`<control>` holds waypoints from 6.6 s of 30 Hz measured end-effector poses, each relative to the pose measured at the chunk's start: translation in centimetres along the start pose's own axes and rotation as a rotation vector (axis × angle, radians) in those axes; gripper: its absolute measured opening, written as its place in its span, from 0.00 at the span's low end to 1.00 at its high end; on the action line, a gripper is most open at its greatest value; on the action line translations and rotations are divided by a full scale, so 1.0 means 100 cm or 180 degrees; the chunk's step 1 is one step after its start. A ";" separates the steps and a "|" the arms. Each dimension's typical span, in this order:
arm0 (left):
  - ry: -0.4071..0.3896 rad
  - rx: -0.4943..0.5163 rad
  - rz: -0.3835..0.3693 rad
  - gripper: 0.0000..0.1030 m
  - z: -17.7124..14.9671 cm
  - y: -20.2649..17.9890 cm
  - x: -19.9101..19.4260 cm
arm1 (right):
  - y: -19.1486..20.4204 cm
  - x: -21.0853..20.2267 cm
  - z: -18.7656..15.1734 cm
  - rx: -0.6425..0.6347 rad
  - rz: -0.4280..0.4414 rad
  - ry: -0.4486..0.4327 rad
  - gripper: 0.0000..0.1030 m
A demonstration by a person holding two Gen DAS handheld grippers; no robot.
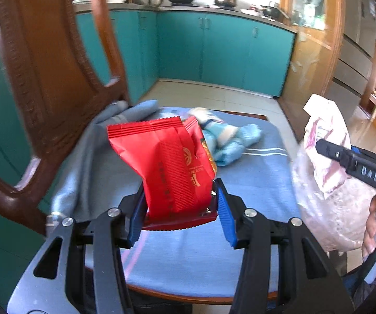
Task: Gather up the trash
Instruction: 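Carry the pink bag and red packet over the wastebasket and open both tools, then grasp the blue cloth with the right tool while the left tool grasps the green-silver wrapper, then lift the blue cloth with the right tool while the left tool lifts the green-silver wrapper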
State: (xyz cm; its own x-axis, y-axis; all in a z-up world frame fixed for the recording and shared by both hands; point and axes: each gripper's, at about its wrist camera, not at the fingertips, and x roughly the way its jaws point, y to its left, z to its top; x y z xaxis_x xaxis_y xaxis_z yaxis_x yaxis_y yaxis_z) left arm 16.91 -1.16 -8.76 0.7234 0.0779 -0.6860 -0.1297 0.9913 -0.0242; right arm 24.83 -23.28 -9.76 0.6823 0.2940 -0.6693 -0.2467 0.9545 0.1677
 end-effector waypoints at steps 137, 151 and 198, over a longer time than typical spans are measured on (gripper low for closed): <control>0.0628 -0.0022 -0.0073 0.82 -0.032 0.040 0.069 | 0.098 0.114 -0.041 -0.0965 -0.0009 0.0986 0.34; 0.0632 -0.0032 -0.0002 0.78 -0.036 0.039 0.072 | 0.097 0.113 -0.041 -0.0978 -0.0028 0.0983 0.34; 0.0701 -0.0158 0.0046 0.65 -0.039 0.051 0.085 | 0.102 0.118 -0.044 -0.1035 -0.0087 0.0997 0.34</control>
State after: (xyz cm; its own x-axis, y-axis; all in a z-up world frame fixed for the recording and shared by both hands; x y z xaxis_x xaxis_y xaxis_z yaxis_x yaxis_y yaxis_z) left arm 19.74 4.14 -17.56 0.5565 0.0614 -0.8286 -0.1760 0.9834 -0.0453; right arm 27.31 -10.35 -19.13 0.4627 0.1916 -0.8656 -0.4691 0.8814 -0.0556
